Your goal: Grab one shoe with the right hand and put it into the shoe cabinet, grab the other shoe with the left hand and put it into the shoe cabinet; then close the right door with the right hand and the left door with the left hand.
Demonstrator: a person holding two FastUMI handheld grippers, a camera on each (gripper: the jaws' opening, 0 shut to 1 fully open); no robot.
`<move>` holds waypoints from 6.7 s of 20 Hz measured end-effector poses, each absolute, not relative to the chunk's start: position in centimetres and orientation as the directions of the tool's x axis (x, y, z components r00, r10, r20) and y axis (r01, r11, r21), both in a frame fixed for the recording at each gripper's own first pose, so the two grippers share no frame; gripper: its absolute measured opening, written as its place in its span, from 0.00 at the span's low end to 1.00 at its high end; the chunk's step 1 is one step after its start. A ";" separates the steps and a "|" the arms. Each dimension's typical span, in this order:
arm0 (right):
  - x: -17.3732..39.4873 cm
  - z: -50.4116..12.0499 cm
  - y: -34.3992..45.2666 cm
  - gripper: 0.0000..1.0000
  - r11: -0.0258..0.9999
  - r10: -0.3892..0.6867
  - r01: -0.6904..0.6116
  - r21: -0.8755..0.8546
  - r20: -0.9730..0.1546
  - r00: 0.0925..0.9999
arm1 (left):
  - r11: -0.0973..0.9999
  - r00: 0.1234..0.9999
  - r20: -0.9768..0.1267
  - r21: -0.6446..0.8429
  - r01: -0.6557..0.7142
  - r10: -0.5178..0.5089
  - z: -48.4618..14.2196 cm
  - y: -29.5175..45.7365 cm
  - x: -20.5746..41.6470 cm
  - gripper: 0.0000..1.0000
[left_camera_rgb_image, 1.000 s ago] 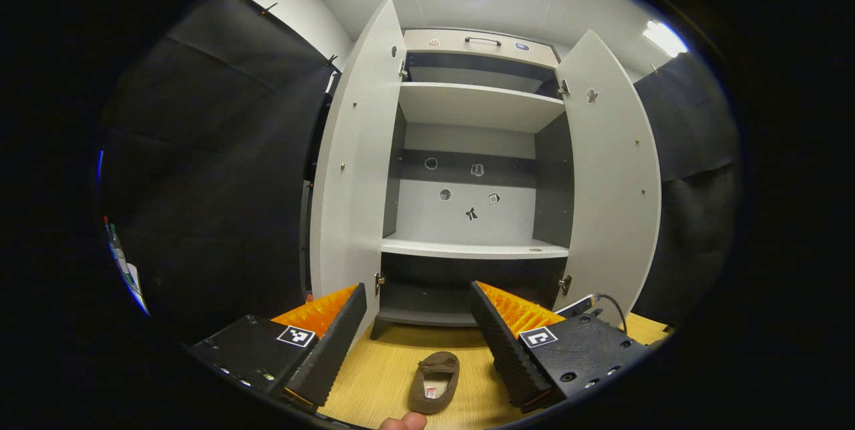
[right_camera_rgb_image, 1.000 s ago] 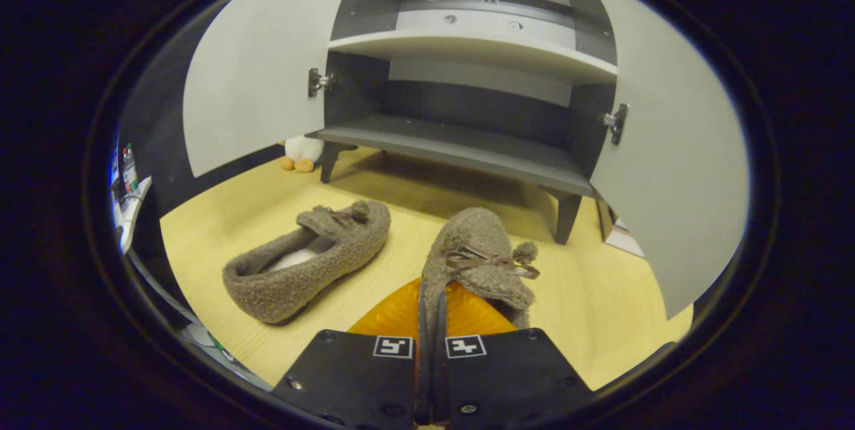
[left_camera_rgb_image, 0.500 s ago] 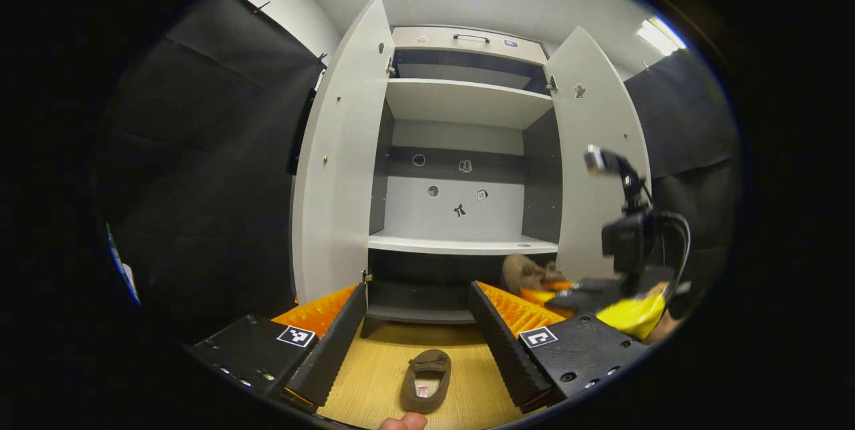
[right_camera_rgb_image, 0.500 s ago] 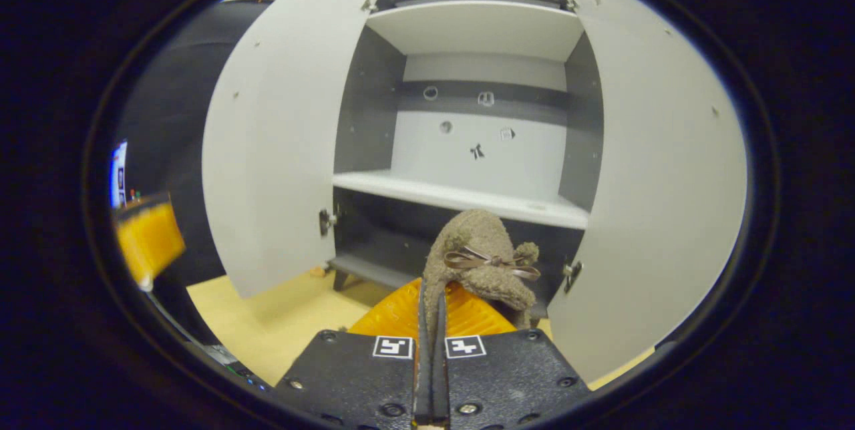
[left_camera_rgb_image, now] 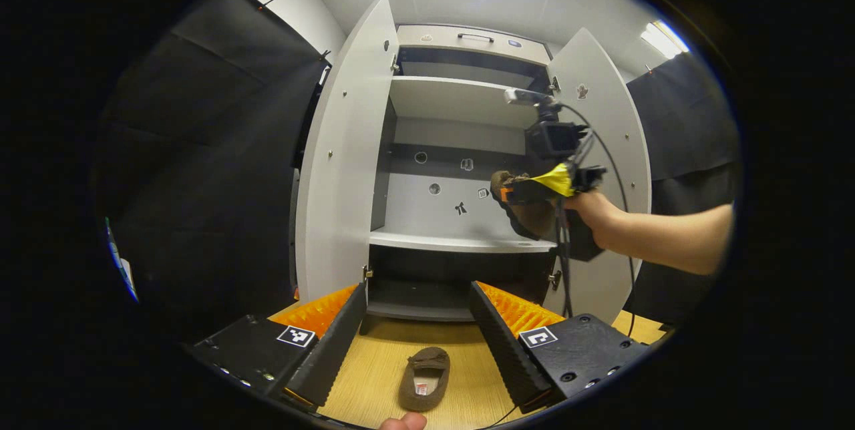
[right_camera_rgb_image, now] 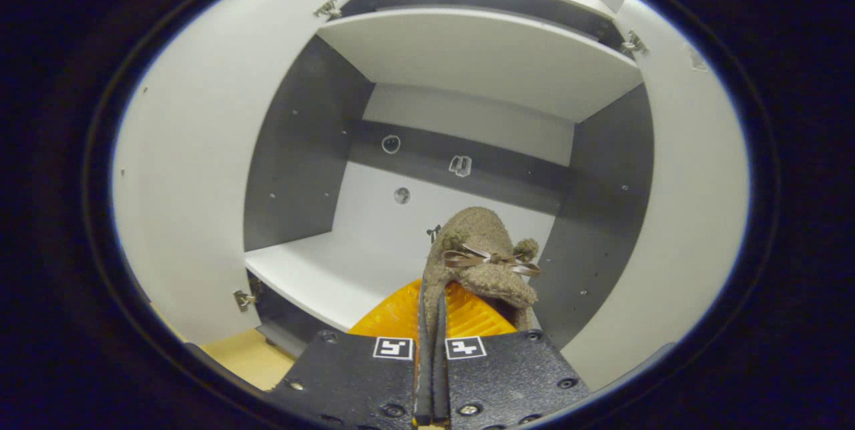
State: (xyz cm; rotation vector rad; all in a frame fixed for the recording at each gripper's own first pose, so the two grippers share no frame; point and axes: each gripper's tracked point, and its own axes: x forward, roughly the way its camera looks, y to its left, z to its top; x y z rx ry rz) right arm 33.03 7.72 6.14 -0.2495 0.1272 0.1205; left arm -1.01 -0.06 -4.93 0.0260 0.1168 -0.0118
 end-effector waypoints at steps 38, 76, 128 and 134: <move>22.7 12.4 9.5 0.85 0.954 0.217 -0.237 -0.184 -0.121 0.969 | 0.997 0.992 -0.103 0.040 0.072 -0.067 -4.5 -2.0 -0.5 0.95; 0.9 -5.5 -0.3 0.86 0.997 -0.002 0.003 0.071 -0.011 1.000 | 0.977 0.820 -0.560 0.079 0.196 -0.119 -20.8 -2.1 2.4 0.96; 2.5 -7.8 -0.7 0.87 1.000 0.012 -0.012 0.007 -0.149 0.989 | 0.993 0.904 -0.420 -0.117 0.029 -0.076 -14.0 -2.5 16.2 0.01; 2.3 -7.3 -0.3 0.87 0.999 0.026 -0.023 0.023 -0.127 0.992 | 0.991 0.920 -0.378 -0.120 0.065 -0.106 -5.7 -5.2 28.3 0.01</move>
